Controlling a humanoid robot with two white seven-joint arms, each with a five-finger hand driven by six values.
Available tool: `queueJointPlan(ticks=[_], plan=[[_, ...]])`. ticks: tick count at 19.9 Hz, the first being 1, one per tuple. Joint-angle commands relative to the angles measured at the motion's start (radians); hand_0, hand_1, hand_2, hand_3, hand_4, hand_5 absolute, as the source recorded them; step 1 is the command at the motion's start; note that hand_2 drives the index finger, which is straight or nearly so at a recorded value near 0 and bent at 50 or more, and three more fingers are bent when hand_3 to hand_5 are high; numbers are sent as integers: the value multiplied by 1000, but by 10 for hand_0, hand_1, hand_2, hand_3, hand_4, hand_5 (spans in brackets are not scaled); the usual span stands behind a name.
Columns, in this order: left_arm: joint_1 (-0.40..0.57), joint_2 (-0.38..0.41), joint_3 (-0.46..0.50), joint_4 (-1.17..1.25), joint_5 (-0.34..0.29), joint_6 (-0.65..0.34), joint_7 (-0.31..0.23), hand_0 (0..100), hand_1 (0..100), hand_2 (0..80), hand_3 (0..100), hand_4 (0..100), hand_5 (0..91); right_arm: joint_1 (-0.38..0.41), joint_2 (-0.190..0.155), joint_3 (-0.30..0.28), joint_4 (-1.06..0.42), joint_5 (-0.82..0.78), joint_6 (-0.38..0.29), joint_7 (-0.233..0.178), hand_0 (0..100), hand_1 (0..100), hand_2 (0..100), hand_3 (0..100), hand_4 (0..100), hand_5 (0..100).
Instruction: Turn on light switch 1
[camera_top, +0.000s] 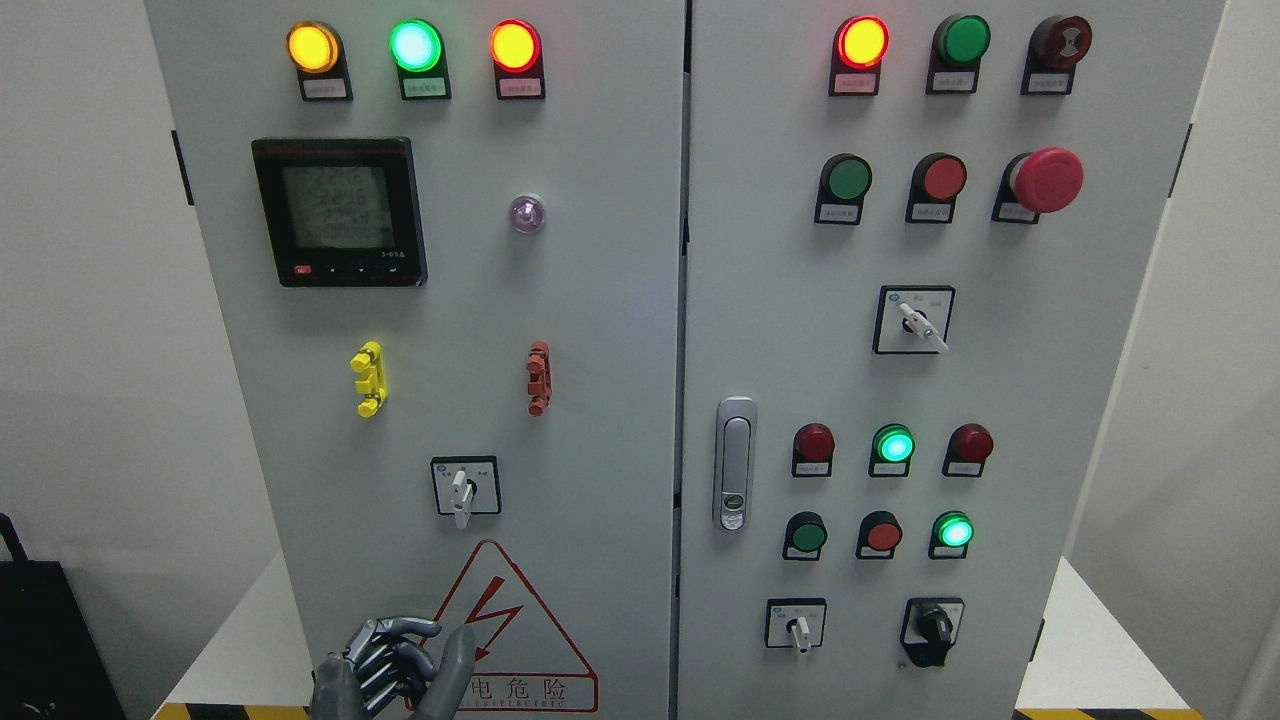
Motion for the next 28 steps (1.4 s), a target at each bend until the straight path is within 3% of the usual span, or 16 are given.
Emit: queueJointPlan(ticks=[1, 7, 16, 28], plan=[[-51, -23, -56, -11, -1, 49, 47, 97, 673, 528, 878, 894, 833, 0, -1, 1, 0, 0, 0, 1, 0, 0, 0, 0, 0, 0], [-100, -39, -65, -10, -5, 108, 56, 94, 681, 539, 897, 908, 847, 0, 1, 1, 0, 0, 0, 1, 0, 0, 0, 0, 0, 0], [-117, -47, -90, -6, -74, 142, 90, 93, 688, 537, 904, 913, 854, 0, 1, 1, 0, 0, 0, 1, 0, 0, 0, 0, 0, 0], [-157, -53, -82, -6, -74, 206, 119, 92, 698, 531, 916, 916, 855, 0, 1, 1, 0, 0, 0, 1, 0, 0, 0, 0, 0, 0]])
